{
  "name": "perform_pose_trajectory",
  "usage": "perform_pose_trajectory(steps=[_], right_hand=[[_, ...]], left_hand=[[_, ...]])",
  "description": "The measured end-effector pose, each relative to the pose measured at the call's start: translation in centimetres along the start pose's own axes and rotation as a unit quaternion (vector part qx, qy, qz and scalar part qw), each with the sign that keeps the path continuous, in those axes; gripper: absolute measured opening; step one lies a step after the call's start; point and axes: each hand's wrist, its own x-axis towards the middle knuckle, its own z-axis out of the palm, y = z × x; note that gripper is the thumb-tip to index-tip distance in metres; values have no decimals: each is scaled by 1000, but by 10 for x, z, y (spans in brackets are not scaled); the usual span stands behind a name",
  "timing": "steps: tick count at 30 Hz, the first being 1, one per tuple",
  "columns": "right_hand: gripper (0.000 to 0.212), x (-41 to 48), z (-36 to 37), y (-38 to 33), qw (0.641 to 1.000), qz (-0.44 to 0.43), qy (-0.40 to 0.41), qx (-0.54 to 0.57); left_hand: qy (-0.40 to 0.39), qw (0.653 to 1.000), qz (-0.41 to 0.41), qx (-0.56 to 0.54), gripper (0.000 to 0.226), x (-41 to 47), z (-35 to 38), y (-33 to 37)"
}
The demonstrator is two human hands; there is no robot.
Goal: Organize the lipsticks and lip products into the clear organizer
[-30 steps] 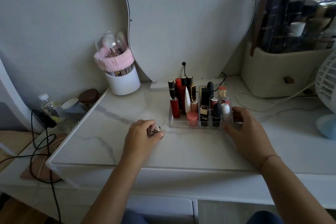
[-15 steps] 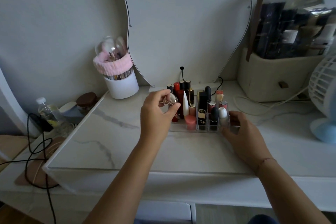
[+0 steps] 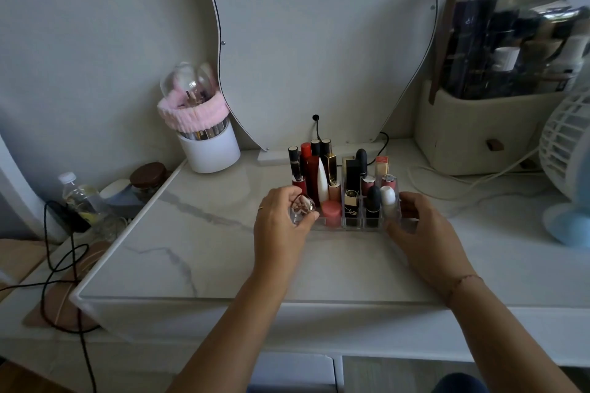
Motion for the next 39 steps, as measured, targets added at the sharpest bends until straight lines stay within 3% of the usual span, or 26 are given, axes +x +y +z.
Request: perform_pose_trajectory(steps=[24,31,36,39], right_hand=[[46,0,0,0,1000,2,-1,-9],[48,0,1,1,1000,6,-4,-11],[43,-2,-2,-4,1000,14,-9,-3],[37,-6,-2,-10,1000,18,-8,-6]], left_hand=[[-38,993,35,104,15,-3,-2,-6],[-44,992,57,99,19,-4,-4,-4],[-16,999,-7,48,42,-4,-9,-12],[-75,992,-102,3,56,-8,-11,-18]])
